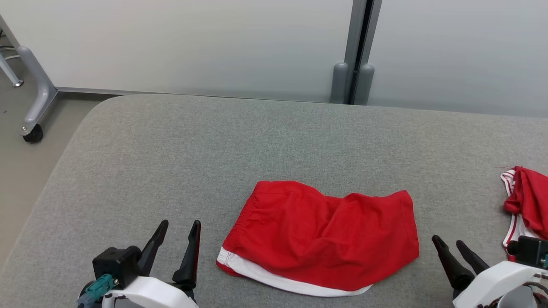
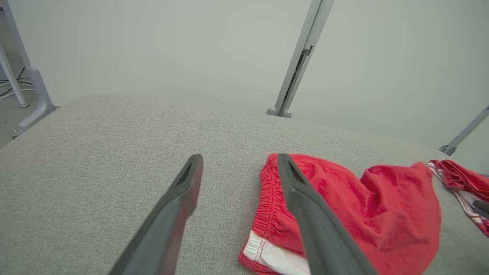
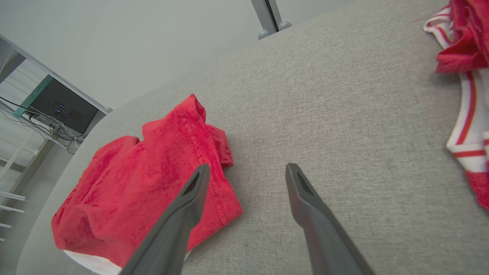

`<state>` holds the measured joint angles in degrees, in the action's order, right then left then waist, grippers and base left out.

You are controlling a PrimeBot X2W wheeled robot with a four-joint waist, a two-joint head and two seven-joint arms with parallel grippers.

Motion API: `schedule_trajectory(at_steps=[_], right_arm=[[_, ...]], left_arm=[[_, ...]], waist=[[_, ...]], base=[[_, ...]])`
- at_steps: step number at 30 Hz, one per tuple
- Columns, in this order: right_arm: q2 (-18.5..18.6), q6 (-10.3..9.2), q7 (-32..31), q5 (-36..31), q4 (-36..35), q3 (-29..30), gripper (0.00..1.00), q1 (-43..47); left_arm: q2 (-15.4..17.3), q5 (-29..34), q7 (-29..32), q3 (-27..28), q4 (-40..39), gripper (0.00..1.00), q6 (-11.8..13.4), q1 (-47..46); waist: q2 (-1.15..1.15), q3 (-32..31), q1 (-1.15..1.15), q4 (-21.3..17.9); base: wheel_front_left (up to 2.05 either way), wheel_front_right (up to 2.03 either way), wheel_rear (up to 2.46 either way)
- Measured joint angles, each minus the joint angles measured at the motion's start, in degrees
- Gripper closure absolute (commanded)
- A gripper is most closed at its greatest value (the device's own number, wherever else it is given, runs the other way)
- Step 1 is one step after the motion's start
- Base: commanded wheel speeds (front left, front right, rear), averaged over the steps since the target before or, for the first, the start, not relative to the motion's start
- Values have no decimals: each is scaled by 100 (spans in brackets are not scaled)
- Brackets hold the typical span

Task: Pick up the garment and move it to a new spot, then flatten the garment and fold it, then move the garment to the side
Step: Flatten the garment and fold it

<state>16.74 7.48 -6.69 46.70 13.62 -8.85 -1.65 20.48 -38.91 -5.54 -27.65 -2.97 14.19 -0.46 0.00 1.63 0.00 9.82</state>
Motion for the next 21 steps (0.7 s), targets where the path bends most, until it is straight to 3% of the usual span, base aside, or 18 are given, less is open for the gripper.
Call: schedule_trajectory(at_steps=[6,16,17,19,21], right_arm=[[-126,0,-131,24,3,-259,0,-118],[-153,0,-1160,299,776,-645,0,-716],[-149,0,-1218,339,805,-653,40,-734],[-149,0,-1229,367,822,-655,100,-766],[-137,0,-1279,466,701,-687,100,-779]], left_arm=[[4,-1,8,-11,-1,0,0,-9],[2,-1,49,-71,32,0,-1,-98],[2,-2,49,-76,35,0,-1,-98],[2,-2,48,-74,40,0,0,-98],[11,-5,48,-70,41,0,7,-97]], waist=[[0,67,0,36],[0,119,0,268],[0,124,0,299],[0,129,0,358],[0,122,0,437]], base=[[0,0,0],[0,0,0],[0,0,0],[0,0,0],[0,0,0]])
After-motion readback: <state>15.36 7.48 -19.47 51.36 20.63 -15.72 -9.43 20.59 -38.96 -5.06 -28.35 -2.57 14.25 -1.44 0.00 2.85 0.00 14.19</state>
